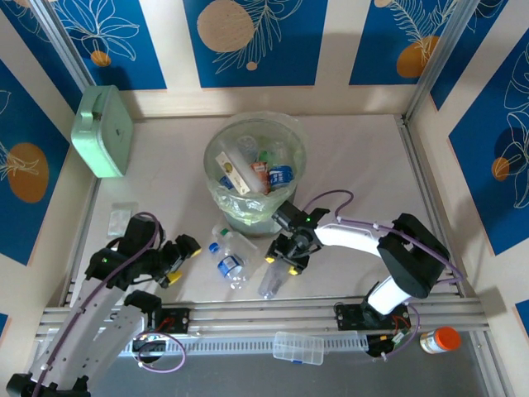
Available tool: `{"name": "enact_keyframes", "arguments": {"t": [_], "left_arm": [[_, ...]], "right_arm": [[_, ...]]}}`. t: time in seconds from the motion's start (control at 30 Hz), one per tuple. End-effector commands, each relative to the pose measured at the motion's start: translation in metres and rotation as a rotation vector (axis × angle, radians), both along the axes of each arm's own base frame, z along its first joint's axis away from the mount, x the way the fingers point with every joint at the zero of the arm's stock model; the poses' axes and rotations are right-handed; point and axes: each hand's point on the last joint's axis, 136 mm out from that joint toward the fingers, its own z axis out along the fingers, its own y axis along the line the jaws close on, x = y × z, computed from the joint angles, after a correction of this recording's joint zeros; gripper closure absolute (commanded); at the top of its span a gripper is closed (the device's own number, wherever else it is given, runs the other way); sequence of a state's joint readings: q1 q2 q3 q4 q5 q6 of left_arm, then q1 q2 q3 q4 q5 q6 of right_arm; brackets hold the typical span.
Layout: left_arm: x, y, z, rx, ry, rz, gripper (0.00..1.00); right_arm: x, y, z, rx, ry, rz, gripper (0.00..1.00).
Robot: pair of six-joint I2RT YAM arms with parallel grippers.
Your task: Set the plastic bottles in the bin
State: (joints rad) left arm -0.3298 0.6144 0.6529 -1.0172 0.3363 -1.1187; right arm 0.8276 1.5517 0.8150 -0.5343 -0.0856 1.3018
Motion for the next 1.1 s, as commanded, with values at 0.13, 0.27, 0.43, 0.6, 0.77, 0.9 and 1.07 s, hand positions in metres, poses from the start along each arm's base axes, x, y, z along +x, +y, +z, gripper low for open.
{"name": "enact_keyframes", "arguments": {"t": [0.13, 0.27, 0.43, 0.6, 0.77, 0.9, 1.07], "left_arm": [[0.003, 0.005, 0.012, 0.015, -0.041, 0.006, 0.11], [0.015, -0.002, 0.022, -0.014, -0.089, -0.012, 0.11], [0.035, -0.008, 0.044, -0.002, -0.164, -0.068, 0.11], [0.048, -0.010, 0.064, 0.035, -0.210, -0.120, 0.11], [0.054, -0.011, 0.074, 0.053, -0.232, -0.143, 0.11], [0.055, -0.011, 0.076, 0.063, -0.232, -0.160, 0.12], [0.056, -0.011, 0.081, 0.067, -0.249, -0.171, 0.12]], "right_arm": [[0.008, -0.033, 0.017, -0.034, -0.066, -0.128, 0.46], [0.019, -0.055, 0.057, 0.013, -0.186, -0.147, 0.50], [0.035, -0.083, 0.134, 0.107, -0.444, -0.114, 0.52], [0.059, -0.100, 0.240, 0.219, -0.778, 0.012, 0.53], [0.098, -0.087, 0.338, 0.320, -0.966, 0.123, 0.55], [0.141, -0.064, 0.389, 0.320, -1.042, 0.214, 0.56], [0.197, -0.041, 0.389, 0.193, -1.031, 0.296, 0.58]]}}
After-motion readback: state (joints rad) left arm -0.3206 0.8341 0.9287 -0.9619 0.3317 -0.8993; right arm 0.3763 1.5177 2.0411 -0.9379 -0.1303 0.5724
